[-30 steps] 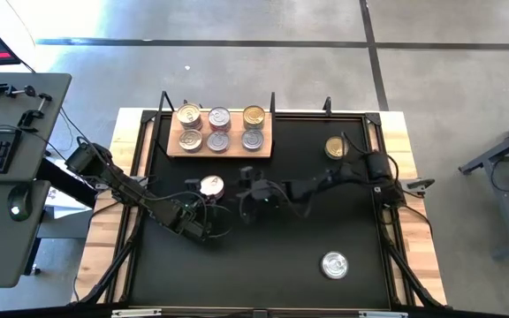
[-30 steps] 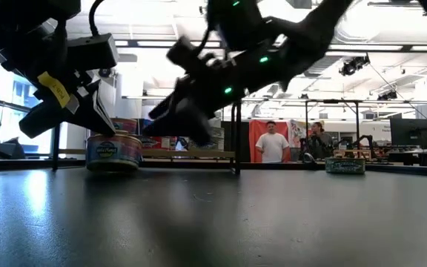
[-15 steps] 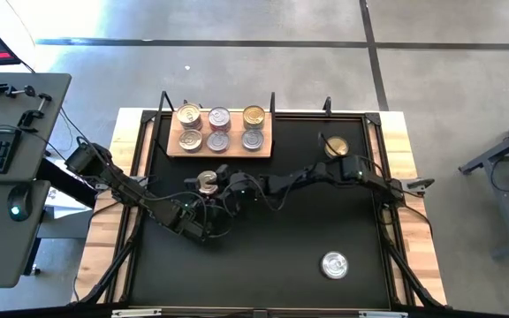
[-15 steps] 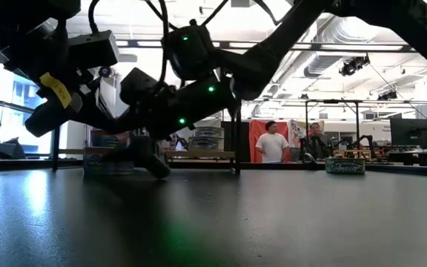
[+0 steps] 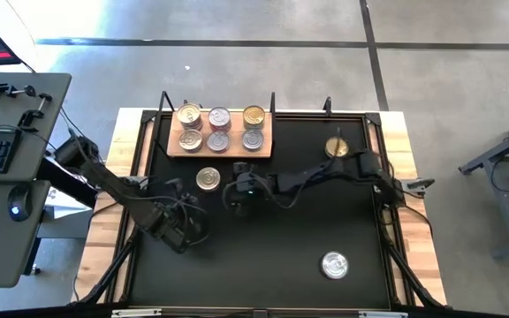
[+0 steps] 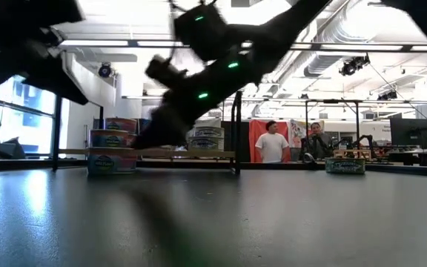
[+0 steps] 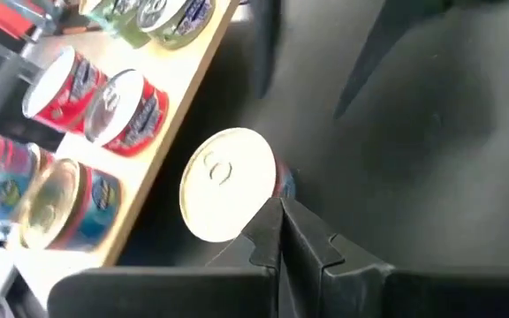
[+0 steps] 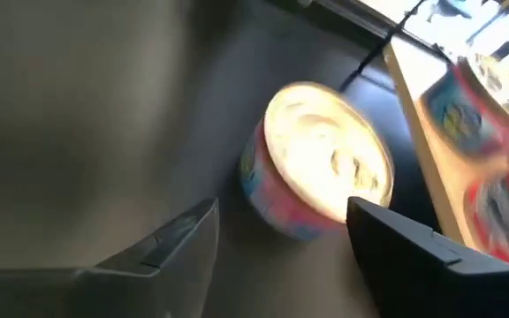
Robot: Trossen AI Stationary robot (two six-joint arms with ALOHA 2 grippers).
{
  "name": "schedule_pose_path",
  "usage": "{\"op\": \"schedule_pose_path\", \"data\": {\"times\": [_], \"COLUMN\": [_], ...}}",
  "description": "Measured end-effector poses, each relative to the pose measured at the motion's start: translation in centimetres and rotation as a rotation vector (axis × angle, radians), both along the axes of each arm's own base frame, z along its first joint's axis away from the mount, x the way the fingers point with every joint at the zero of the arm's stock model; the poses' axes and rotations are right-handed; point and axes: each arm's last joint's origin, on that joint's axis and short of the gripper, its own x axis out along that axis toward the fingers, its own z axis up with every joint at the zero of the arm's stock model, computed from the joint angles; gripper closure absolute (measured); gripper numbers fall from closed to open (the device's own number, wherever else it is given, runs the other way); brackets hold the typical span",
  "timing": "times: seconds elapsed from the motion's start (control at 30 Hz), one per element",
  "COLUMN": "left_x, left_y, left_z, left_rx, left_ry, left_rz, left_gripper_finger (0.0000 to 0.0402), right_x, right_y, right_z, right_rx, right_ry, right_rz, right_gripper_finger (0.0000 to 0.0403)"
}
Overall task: Stack canned seafood by type on shelf
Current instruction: Stack the blue tuna can on top of the blue tuna can on the shelf
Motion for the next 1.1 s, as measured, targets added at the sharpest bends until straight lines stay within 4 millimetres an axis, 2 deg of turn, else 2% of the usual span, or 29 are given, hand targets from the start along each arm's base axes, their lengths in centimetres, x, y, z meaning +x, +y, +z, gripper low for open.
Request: {"op": "schedule_pose_path", "data": {"times": [0.1,0.23,0.37,0.47,0.63,0.77,0.93,1.1], "left_x": [-0.7,-0.8,-0.2,0.9,2.2,2.1,2.1,1.9], "left_y": [-0.1,0.6,2.1,3.2,5.2,6.5,6.8,6.6], "left_z": [-0.6,-2.7,-4.2,-4.8,-5.7,-6.1,-6.2,-6.2], "left_rx": [-0.038,-0.002,-0.005,-0.009,-0.062,-0.033,0.012,0.008], "left_ry": [-0.059,-0.115,-0.133,-0.141,-0.026,0.069,0.145,0.160], "left_rz": [0.019,0.001,0.015,0.002,-0.142,-0.164,-0.220,-0.227], "left_gripper_finger": [0.0401,0.0386,0.0338,0.0290,0.0206,0.0172,0.0195,0.0270], "right_x": [-3.3,-8.0,-12.1,-13.9,-15.2,-14.8,-14.1,-13.8], "right_y": [1.1,3.2,5.2,6.1,6.1,5.4,4.1,3.1], "right_z": [0.4,2.0,0.8,0.4,-0.4,-0.2,0.3,0.5], "right_rx": [0.090,0.208,0.301,0.348,0.340,0.331,0.299,0.317], "right_ry": [-0.003,-0.131,-0.216,-0.339,-0.390,-0.399,-0.419,-0.439], "right_rz": [-0.029,-0.014,0.032,0.055,0.027,0.004,-0.015,-0.051], "right_gripper_finger": [0.0184,0.0205,0.0214,0.0215,0.0215,0.0215,0.0215,0.0215]}}
